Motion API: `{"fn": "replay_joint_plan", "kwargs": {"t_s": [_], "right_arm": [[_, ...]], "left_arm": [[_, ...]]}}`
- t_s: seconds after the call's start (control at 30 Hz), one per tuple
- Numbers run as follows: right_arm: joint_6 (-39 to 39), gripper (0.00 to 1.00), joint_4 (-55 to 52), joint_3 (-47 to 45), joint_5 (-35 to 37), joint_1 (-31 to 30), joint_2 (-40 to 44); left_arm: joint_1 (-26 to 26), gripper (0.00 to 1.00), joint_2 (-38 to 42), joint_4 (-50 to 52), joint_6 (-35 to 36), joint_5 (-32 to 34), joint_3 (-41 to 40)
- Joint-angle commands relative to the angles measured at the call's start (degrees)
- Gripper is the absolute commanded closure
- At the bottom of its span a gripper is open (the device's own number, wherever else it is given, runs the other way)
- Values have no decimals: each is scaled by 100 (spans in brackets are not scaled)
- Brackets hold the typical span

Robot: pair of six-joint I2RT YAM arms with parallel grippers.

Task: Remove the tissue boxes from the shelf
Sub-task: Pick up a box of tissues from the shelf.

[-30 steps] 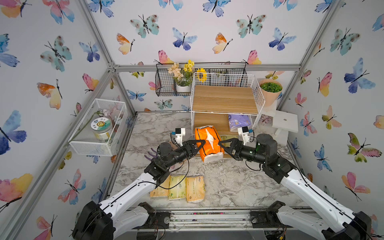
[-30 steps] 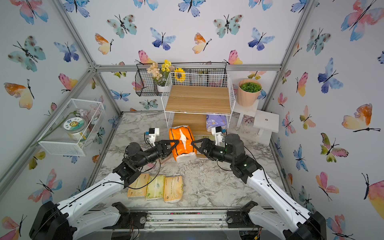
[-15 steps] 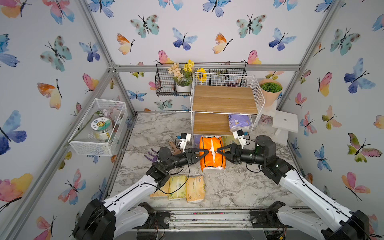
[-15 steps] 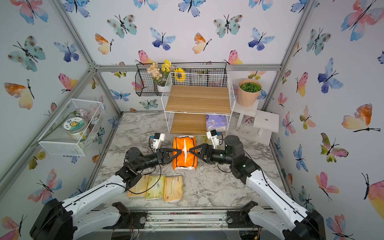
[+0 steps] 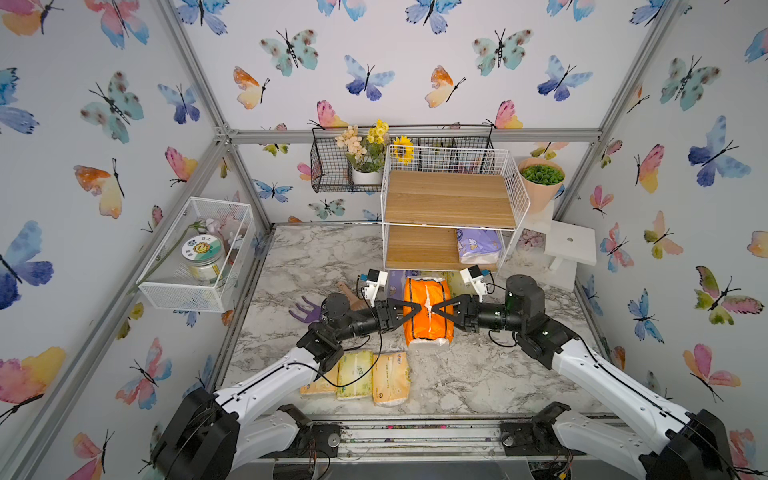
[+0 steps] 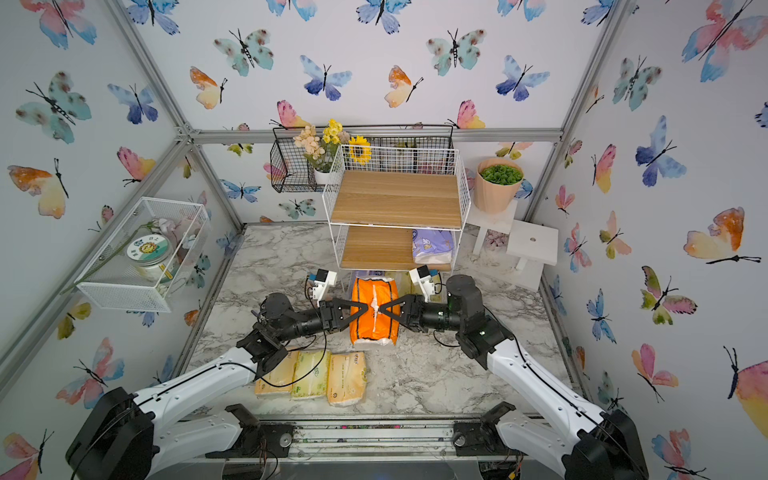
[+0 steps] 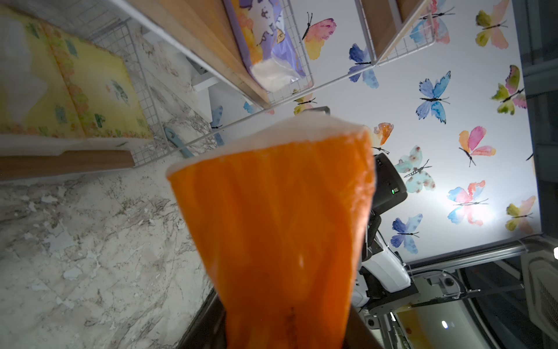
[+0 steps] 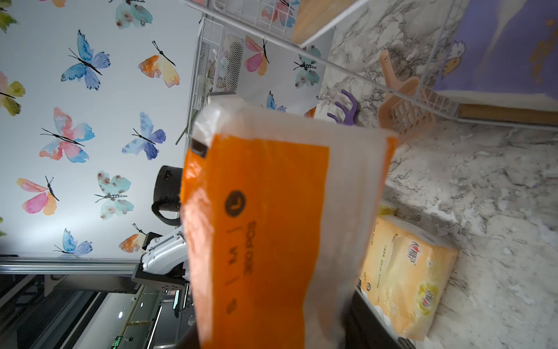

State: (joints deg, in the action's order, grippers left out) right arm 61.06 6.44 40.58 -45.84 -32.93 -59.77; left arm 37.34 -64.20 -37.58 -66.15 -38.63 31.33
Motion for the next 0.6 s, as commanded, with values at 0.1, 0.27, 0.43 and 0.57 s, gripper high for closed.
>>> {"fn": "replay_joint_plan", "kwargs": {"t_s": [0.1,0.27,0.43,0.57], "right_arm": [[-9,58,-152,-460,384,14,446],[-241,61,-911,-847,547,14,856],[-753,63,-1821,-1207,854,14,1053],[-788,65,-1605,-1676,928,14,736]], "left_arm": [[14,3,674,1375,626,1145,203],[-53,0,1252,2207,442,2195,20],[-60,0,1769,2602,-24,3147,-255],[-69,0,2005,2848,-283,3732,-367]]}}
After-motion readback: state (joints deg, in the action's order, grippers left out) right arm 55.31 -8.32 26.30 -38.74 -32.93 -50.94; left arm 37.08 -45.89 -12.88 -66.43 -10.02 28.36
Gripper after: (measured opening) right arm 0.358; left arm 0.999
